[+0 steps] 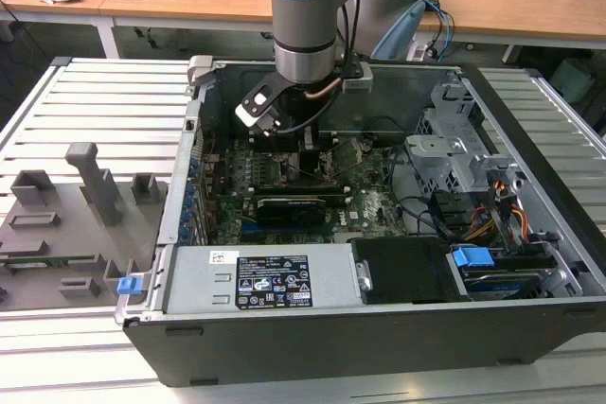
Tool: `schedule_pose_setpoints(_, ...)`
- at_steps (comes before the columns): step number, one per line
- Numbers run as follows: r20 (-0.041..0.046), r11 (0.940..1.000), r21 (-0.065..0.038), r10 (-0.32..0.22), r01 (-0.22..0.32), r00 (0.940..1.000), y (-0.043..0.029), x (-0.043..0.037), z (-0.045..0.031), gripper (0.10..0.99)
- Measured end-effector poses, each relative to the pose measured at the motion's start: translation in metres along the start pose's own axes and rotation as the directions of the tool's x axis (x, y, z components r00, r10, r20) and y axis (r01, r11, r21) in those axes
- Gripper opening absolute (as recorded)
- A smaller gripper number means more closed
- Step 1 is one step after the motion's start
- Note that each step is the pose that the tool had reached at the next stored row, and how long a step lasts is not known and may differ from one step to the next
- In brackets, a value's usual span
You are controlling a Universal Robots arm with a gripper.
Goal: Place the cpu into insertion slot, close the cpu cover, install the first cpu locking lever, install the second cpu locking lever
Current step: 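Place the cpu into insertion slot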
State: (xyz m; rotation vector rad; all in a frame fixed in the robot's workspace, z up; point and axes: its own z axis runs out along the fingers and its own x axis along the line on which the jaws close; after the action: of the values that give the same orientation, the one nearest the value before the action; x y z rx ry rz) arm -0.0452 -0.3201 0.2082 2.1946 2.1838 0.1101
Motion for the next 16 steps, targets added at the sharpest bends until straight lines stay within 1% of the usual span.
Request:
schedule_pose_setpoints(11,0.0007,1.0000,0.002,0.000,0.000,1.0000,0.0009,0.0009,0.0082,0.541)
schedule_pose_setpoints(13,0.0030,1.0000,0.002,0.000,0.000,1.0000,0.0009,0.0010,0.0088,0.541)
schedule_pose_setpoints(16,0.0034,1.0000,0.002,0.000,0.000,1.0000,0.0009,0.0010,0.0088,0.541)
